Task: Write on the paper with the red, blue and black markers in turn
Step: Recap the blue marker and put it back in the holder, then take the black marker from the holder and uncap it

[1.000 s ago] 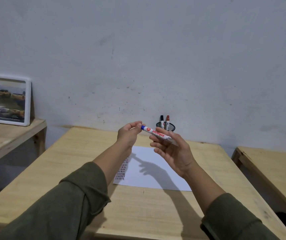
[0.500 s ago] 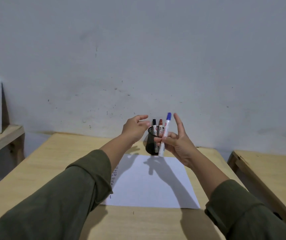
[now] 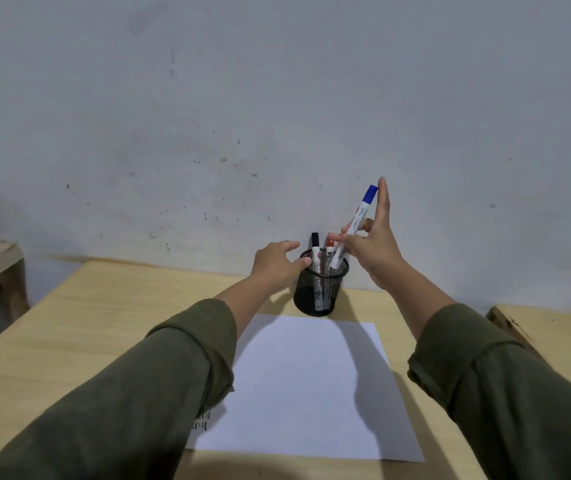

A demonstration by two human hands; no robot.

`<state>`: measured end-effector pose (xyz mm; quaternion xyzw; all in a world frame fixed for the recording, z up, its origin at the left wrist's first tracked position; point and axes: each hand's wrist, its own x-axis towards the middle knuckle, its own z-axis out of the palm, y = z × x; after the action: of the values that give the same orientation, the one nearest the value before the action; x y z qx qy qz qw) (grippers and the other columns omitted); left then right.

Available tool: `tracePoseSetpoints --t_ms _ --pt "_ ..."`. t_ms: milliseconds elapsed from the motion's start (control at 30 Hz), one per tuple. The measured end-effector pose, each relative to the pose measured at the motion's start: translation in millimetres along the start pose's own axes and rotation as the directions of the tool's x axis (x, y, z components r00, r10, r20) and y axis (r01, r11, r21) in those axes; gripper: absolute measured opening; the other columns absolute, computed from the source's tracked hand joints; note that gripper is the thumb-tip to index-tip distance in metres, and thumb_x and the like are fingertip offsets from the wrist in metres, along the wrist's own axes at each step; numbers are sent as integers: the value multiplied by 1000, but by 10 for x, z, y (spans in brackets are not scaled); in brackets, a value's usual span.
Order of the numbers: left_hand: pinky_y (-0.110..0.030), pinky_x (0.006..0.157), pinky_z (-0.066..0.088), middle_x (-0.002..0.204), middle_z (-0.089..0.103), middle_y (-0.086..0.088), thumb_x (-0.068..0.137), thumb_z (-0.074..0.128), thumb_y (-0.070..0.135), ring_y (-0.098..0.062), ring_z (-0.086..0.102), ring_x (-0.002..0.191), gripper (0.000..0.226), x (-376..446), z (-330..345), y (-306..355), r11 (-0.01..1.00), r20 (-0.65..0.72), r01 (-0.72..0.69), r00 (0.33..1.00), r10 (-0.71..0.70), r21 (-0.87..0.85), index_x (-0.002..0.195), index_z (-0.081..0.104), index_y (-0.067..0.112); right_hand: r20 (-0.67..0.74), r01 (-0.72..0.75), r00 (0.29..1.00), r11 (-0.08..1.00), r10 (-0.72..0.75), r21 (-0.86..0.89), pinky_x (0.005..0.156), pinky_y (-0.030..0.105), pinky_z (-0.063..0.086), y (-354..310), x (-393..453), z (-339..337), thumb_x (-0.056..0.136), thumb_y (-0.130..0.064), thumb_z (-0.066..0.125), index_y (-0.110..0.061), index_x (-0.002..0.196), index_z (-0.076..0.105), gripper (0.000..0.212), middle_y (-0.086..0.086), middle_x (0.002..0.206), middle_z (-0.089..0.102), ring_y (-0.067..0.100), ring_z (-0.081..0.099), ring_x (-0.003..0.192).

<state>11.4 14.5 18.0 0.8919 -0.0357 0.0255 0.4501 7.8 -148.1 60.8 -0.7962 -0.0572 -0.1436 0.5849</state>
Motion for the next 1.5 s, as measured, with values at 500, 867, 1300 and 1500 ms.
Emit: tracePoseSetpoints --t_ms 500,867,1300,1500 --pt "-36 112 33 137 57 2 85 64 36 -20 45 132 53 67 85 -136 1000 14 -17 1000 17 18 134 52 24 71 -13 997 974 30 -225 57 23 44 362 54 176 80 1 68 -44 140 17 90 7 81 53 20 57 69" --pt "-34 108 37 132 60 -1 85 65 30 -21 46 130 38 91 69 -112 1000 25 -14 1000 15 -10 122 63 27 88 35 996 898 4 -438 69 27 48 432 158 222 82 -5 65 -20 126 45 50 6 90 59 26 60 89" --pt "-26 102 37 130 62 -1 84 66 29 -17 49 128 39 73 53 -119 998 35 -4 999 6 -57 123 63 24 156 191 981 660 -112 -727 74 32 44 490 261 310 89 -12 54 -25 138 46 51 11 117 42 25 50 96" --pt "-22 97 36 130 62 -2 83 67 29 -16 49 127 38 87 46 -118 998 34 -4 999 6 -60 121 64 26 174 199 979 664 -103 -721 76 34 46 474 286 330 89 -14 51 -21 137 46 48 15 119 43 31 54 98"
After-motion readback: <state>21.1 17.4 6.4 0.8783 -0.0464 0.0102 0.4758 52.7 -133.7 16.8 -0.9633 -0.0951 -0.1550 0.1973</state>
